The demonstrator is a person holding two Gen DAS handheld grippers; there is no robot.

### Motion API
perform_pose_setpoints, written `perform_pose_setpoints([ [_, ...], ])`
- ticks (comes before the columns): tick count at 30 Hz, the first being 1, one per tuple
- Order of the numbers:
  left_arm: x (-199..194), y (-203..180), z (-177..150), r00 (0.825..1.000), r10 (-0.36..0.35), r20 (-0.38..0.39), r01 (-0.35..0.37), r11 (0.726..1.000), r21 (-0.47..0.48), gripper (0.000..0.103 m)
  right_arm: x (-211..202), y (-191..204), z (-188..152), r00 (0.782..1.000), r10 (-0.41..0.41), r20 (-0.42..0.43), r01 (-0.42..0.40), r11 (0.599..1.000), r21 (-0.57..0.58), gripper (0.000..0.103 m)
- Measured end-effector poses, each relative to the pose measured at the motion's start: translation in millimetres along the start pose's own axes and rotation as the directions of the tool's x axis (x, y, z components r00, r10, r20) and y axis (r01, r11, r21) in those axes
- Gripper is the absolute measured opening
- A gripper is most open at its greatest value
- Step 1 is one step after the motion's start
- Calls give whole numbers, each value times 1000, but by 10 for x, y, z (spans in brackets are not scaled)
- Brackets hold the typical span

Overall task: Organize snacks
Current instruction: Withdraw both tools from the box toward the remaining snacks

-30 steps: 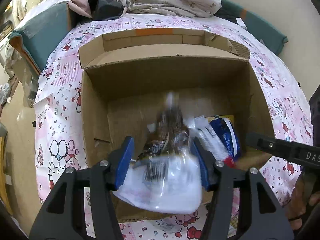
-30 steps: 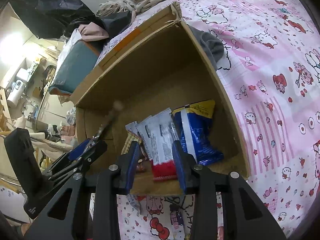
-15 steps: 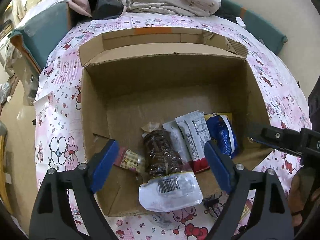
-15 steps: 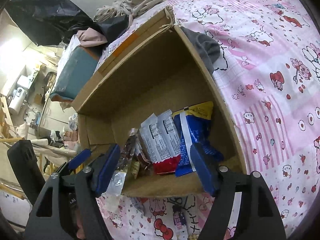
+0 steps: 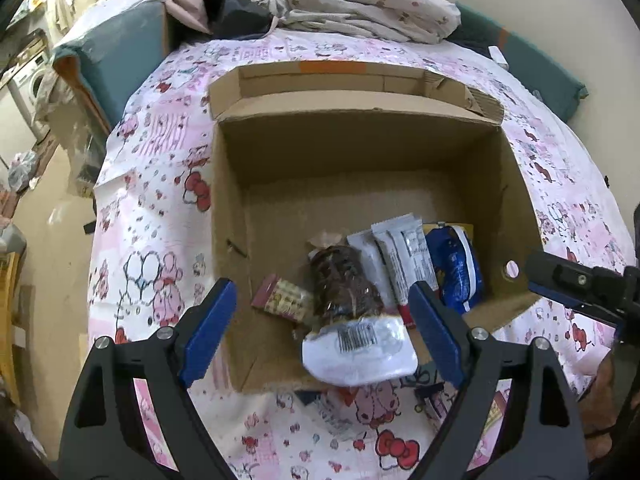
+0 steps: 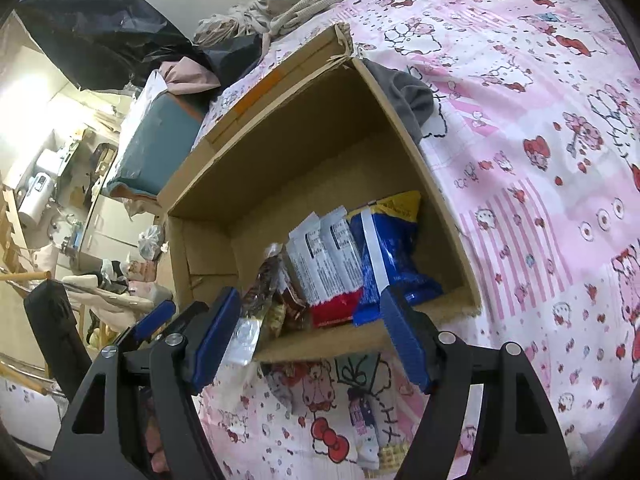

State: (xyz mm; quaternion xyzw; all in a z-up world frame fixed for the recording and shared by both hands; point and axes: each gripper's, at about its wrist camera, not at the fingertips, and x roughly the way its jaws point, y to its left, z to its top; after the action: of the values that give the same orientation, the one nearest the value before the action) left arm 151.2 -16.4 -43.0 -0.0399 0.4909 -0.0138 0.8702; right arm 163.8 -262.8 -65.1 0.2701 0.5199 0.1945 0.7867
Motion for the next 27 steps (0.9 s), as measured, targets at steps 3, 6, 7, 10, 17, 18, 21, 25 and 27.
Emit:
perform_pose_setpoints([
  [3, -55, 38, -61, 1000, 2, -2, -2, 1000, -20, 85, -84, -2, -56, 1000, -16, 7, 16, 1000, -4, 75],
  [6, -111, 75, -157, 1000, 6, -11, -6, 999, -42, 85, -139, -64, -145, 1000, -12, 2, 12, 999, 30, 75],
  [7, -125, 89, -181, 1000, 7, -12, -7, 999, -48, 85, -153, -94, -183, 1000, -8, -3, 8, 999, 46, 75],
  [10, -166, 127, -272, 1000, 17, -18, -18, 998, -65, 85, -197, -153, -296, 1000, -5, -14, 6, 997, 80, 75],
  [17, -170, 229, -468, 998, 17, -65, -26, 991, -132, 85, -291, -210, -524, 999, -20, -37, 24, 994, 104, 75],
  [18, -161, 239, -502, 997, 16, -75, -26, 990, -140, 85, -300, -225, -561, 999, -30, -43, 34, 994, 102, 75],
  [21, -124, 243, -579, 995, 13, -96, -27, 989, -148, 85, -298, -299, -647, 996, -65, -65, 72, 991, 111, 75],
  [25, -70, 236, -648, 993, 17, -113, -34, 987, -157, 85, -258, -427, -741, 991, -76, -108, 94, 980, 175, 75],
  [27, -48, 231, -674, 993, 14, -120, -33, 987, -157, 85, -224, -449, -760, 987, -101, -126, 123, 976, 179, 75],
])
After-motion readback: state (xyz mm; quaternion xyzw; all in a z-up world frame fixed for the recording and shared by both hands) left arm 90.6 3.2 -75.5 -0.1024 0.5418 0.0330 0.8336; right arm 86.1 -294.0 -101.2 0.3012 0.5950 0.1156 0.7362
